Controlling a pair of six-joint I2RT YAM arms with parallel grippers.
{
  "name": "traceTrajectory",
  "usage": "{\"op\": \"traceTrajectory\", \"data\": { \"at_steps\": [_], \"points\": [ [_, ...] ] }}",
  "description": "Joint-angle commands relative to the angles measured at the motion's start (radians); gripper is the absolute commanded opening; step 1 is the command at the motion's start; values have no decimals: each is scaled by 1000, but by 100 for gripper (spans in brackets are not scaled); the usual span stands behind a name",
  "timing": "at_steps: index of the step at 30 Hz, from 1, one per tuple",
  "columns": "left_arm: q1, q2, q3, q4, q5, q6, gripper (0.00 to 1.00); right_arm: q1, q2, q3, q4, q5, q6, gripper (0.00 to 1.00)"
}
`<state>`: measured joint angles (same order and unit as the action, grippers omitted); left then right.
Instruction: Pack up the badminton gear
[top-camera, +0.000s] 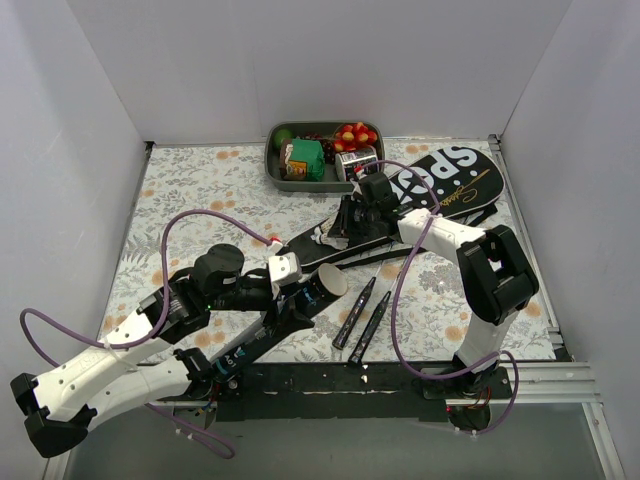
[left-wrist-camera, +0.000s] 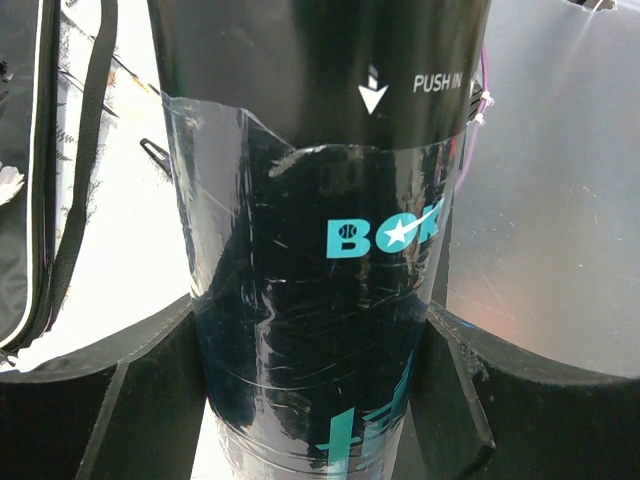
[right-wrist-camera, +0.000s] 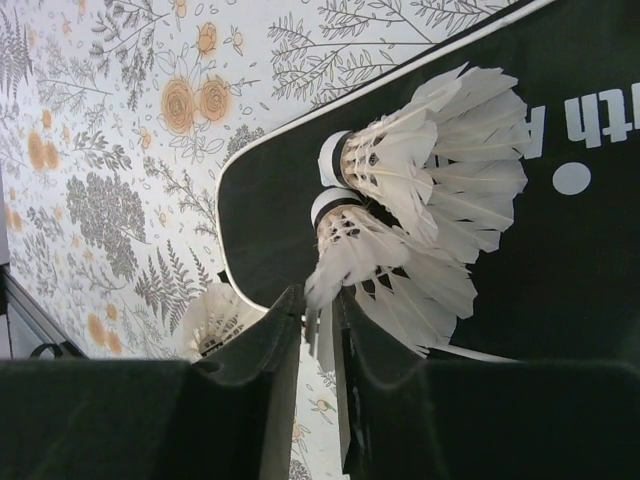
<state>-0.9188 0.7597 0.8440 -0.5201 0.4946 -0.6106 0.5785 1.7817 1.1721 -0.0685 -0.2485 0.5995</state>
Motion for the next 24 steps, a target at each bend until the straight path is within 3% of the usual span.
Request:
{"op": "traceTrajectory", "data": {
  "at_steps": [1,4,5,11,16,24],
  "points": [
    [-5,-14,1,8,10,-5,20,6,-11,34,58,14,-12,23],
    [-3,-8,3,9,12,-6,20,7,-24,24,58,9,-27,10],
    [-5,-7,3,11,12,-8,20,6,-28,21,55,5,-38,2],
    [-3,-3,10,11,5,-11,20,7,-168,-46,-23,5,-104,1],
    [-5,16,13,-6,2,15,20,7,-450,-106,-166,34,-194,1],
    [-3,90,40,-31,27,64,20,7,-793,49,-588,8,-302,1]
  ]
}}
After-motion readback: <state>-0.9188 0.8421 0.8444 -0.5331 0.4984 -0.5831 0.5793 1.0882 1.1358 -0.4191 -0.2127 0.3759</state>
